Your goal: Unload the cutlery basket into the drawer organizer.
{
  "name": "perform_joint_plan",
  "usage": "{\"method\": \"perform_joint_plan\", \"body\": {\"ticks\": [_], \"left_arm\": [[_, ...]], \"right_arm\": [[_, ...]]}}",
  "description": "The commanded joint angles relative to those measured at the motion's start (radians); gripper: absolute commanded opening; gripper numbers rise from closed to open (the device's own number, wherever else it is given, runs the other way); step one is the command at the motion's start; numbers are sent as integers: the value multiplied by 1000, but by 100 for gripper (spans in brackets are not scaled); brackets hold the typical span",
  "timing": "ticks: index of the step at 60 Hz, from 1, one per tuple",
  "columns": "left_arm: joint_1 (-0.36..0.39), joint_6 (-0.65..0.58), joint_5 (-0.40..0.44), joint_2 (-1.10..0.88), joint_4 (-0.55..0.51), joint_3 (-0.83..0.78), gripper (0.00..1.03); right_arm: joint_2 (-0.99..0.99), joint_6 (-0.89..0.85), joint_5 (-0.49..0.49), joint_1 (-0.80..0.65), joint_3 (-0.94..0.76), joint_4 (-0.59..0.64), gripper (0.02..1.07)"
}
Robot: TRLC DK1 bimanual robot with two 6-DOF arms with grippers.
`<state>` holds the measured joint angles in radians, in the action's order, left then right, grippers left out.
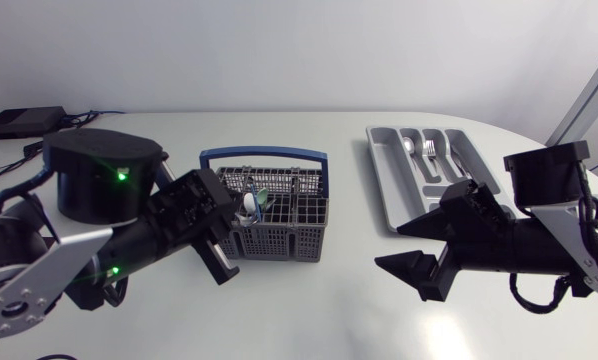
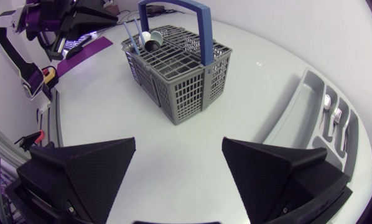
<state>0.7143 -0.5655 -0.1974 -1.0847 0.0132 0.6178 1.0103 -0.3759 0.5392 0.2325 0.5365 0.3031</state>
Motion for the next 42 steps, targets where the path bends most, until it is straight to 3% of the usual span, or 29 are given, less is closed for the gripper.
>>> {"method": "perform_joint_plan", "body": {"ticks": [1, 11, 13, 17, 21, 29, 42], "left_arm": [[-32, 29, 36, 14, -24, 36, 19], [-10, 21, 36, 25, -7, -29, 23], [2, 19, 36, 28, -1, -49, 30], [39, 10, 15, 28, 7, -86, 56], [57, 3, -7, 22, 19, -109, 66], [60, -8, -16, -15, 30, -107, 72], [56, -17, -43, -112, 88, -82, 72]], "right_arm": [[13, -21, 7, -5, -23, -15, 102], [13, -23, 7, -9, -26, -15, 102], [13, -24, 7, -10, -27, -15, 102], [13, -24, 7, -10, -27, -15, 102], [16, -24, 7, -10, -27, -19, 102], [27, -24, 7, -10, -27, -25, 102], [24, -21, 15, -12, -27, -24, 102]]}}
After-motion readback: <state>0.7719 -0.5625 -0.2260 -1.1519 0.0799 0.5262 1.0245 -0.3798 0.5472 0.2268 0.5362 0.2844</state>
